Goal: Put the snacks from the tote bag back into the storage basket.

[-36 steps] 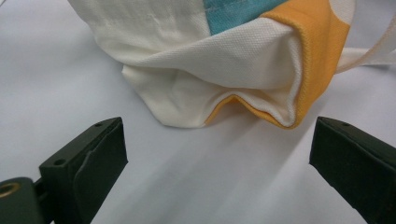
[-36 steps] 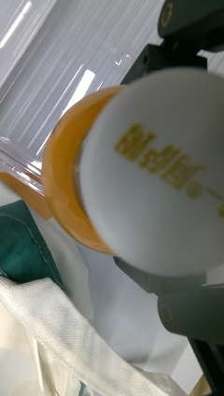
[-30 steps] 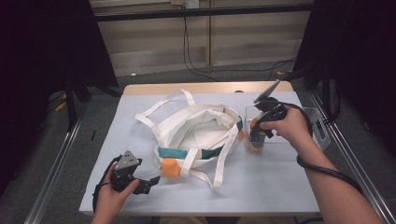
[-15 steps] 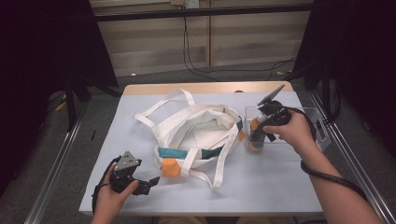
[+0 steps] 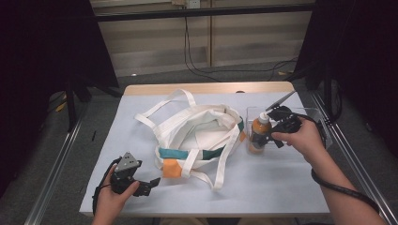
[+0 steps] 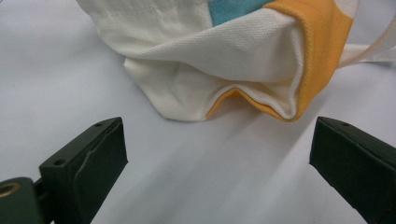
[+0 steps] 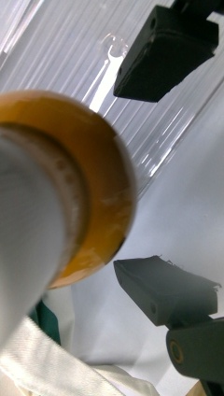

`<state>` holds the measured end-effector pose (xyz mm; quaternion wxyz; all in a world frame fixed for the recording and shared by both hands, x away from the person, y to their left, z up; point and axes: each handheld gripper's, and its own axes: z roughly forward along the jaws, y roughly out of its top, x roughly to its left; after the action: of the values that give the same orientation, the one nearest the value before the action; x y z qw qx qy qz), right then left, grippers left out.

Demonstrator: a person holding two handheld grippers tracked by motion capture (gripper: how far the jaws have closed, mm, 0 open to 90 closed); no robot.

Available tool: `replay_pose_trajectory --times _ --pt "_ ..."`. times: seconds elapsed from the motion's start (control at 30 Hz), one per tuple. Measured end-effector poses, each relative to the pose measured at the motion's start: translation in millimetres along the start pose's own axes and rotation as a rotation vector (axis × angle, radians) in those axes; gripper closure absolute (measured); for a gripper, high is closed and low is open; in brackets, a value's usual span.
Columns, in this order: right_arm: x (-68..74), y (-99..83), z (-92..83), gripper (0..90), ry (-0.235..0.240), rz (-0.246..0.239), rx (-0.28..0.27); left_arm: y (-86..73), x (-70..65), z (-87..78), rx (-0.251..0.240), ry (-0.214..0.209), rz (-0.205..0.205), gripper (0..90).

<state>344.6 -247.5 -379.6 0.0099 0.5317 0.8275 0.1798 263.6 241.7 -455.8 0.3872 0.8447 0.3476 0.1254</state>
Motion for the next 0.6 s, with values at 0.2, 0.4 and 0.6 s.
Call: replay_pose_trajectory --times 0.2,0.4,0.6 --pt "-1.4 -8.7 -3.1 12.6 0.001 -0.026 -0.020 -0.3 -0.2 -0.2 -0.001 0.001 -0.005 3.7" --pt "1.4 -15.3 -5.1 12.5 0.017 -0.028 -0.033 -0.2 -0.5 -0.3 0.002 0.001 -0.006 3.7" --pt "9.1 -19.2 -5.4 12.1 0.024 -0.061 -0.038 -0.5 -0.6 0.1 -0.006 -0.001 -0.009 3.7"
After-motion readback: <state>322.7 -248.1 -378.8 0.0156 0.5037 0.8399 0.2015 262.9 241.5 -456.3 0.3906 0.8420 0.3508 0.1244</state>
